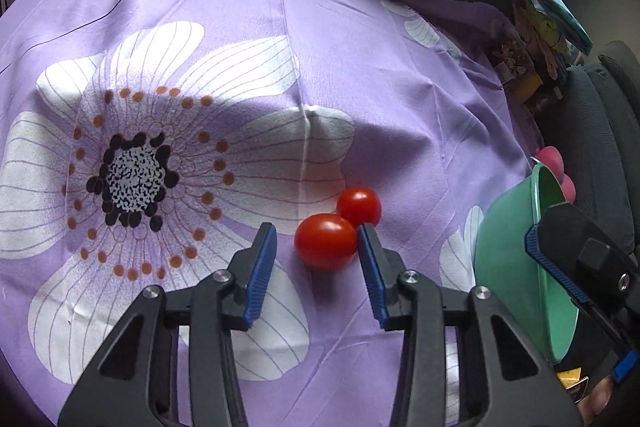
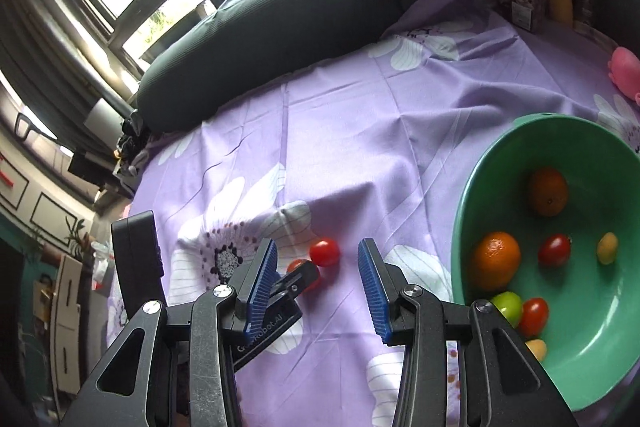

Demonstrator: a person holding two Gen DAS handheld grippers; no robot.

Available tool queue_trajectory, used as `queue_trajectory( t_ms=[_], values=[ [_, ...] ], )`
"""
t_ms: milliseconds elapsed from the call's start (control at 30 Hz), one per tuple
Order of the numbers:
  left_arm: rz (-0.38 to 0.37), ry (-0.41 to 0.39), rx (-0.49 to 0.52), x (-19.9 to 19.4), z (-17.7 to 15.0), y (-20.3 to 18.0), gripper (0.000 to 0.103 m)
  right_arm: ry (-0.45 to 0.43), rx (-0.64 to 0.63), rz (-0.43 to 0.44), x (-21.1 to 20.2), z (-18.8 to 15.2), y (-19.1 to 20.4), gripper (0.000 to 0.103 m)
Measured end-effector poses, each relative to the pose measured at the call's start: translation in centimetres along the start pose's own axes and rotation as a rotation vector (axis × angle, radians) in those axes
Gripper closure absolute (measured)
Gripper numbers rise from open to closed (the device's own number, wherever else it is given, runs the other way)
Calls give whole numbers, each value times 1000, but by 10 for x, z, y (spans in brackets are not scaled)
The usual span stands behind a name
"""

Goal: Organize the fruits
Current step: 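Move the right tool back and grasp another red cherry tomato, then carry the tomato with the right tool into the bowl and open it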

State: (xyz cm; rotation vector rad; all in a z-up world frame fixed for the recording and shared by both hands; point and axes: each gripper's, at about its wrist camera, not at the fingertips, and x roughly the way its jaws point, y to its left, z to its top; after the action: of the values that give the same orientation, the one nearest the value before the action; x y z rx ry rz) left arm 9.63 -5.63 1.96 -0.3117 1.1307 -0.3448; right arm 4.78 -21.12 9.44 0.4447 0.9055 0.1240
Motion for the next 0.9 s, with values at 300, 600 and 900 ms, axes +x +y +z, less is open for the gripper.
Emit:
queue_trajectory(
  t_ms=[300,600,900],
  values=[
    [18,-76,-72,-35,-4,25,72,74,-46,-20,34,6,15,60],
    [93,-221,-77,-87,-6,41,71,189,-119,-130,91,-3,32,60],
    [95,-285,-8,-105,-13,21,71,177,-152,-189,100,-9,29,73]
  ],
)
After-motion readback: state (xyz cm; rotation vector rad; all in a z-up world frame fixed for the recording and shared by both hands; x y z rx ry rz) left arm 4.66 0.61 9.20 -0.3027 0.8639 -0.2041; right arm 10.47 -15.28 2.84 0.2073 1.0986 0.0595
